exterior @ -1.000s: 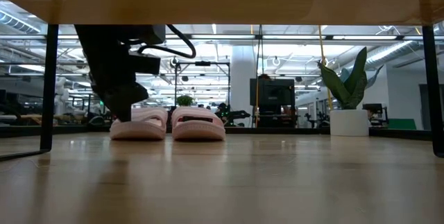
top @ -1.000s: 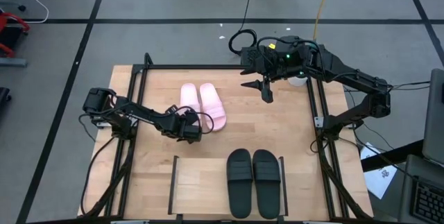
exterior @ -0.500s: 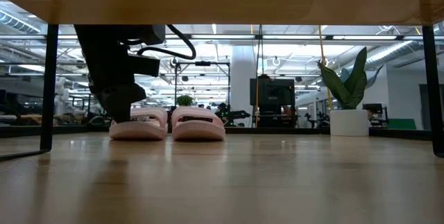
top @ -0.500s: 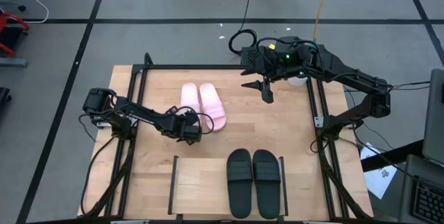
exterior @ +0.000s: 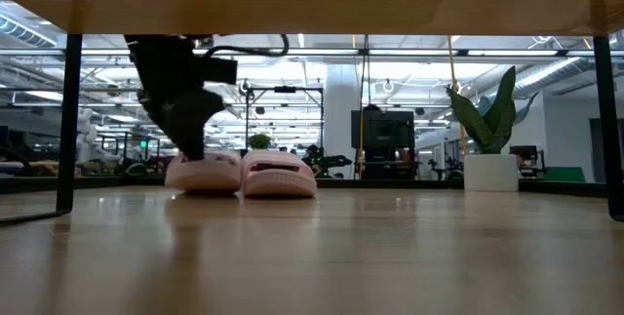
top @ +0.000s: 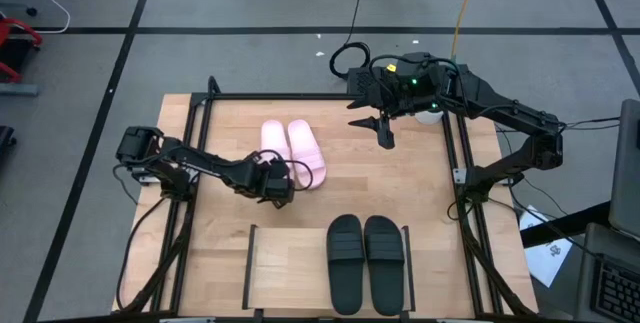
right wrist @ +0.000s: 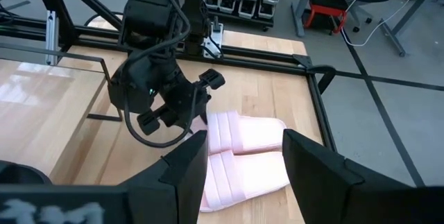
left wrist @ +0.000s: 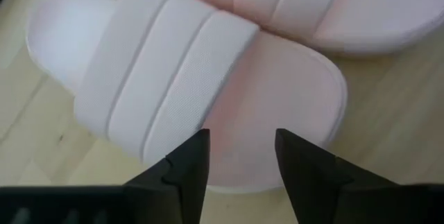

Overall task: Pick and place slides into the shelf
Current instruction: Put the left pink slipper on the shelf

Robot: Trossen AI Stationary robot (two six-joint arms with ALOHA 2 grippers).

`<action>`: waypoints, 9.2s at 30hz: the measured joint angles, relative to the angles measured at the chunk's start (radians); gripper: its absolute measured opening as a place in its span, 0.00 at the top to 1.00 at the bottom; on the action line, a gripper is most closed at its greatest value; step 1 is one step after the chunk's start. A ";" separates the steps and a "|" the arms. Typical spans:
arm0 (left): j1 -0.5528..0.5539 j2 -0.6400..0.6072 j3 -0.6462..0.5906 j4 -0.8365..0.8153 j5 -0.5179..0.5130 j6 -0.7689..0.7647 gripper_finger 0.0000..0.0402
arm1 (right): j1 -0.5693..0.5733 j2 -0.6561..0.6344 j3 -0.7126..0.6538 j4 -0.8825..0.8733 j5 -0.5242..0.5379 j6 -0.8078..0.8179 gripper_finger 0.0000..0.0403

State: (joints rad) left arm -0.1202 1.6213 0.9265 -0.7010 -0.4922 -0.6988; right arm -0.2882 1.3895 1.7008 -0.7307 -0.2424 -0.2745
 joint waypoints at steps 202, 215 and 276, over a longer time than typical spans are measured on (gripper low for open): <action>-0.084 -0.177 0.652 -0.872 -0.466 0.185 1.00 | -0.007 -0.009 -0.156 0.288 0.191 0.050 0.56; -0.136 -0.083 0.888 -0.870 -0.519 0.253 1.00 | -0.007 -0.039 -0.156 0.257 0.294 0.035 0.56; -0.223 0.126 1.211 -0.870 -0.564 0.382 1.00 | -0.151 -0.114 -0.156 0.383 -0.257 0.259 0.51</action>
State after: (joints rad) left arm -0.3436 1.7468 2.1372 -1.5707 -1.0567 -0.3165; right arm -0.4389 1.2753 1.5448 -0.3477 -0.4993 -0.0154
